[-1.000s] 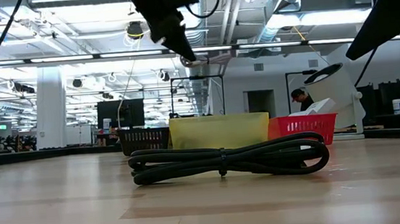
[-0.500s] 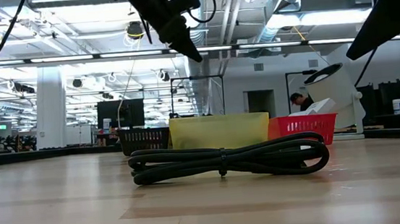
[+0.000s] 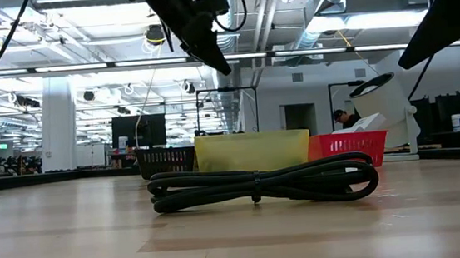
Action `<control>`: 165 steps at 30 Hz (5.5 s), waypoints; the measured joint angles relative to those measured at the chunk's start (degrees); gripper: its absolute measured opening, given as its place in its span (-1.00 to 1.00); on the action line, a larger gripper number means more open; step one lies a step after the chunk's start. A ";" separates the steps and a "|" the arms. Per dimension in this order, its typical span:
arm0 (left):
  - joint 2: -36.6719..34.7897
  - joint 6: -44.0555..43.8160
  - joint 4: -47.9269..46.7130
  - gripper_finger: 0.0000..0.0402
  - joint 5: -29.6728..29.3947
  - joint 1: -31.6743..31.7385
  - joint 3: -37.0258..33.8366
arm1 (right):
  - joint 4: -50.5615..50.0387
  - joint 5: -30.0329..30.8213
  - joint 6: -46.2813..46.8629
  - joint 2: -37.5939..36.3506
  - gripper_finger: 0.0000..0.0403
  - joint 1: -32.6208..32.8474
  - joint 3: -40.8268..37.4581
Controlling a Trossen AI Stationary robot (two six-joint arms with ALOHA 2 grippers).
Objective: Pick and place items into bin
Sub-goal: Put the black USB cable into the yellow bin
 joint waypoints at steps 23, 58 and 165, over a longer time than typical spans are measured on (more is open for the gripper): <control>0.02 -16.44 7.61 -0.37 6.02 -24.29 -12.66 | 1.02 -0.89 -0.04 0.00 -0.54 0.02 0.00; 22.26 -34.58 11.73 -0.01 3.18 -34.76 -1.52 | 2.27 -1.29 -1.09 0.00 -0.54 7.21 -0.04; 25.38 -2.25 -19.06 -0.70 -26.45 -8.09 27.30 | 2.23 -1.33 -1.53 0.00 -0.54 7.13 -0.04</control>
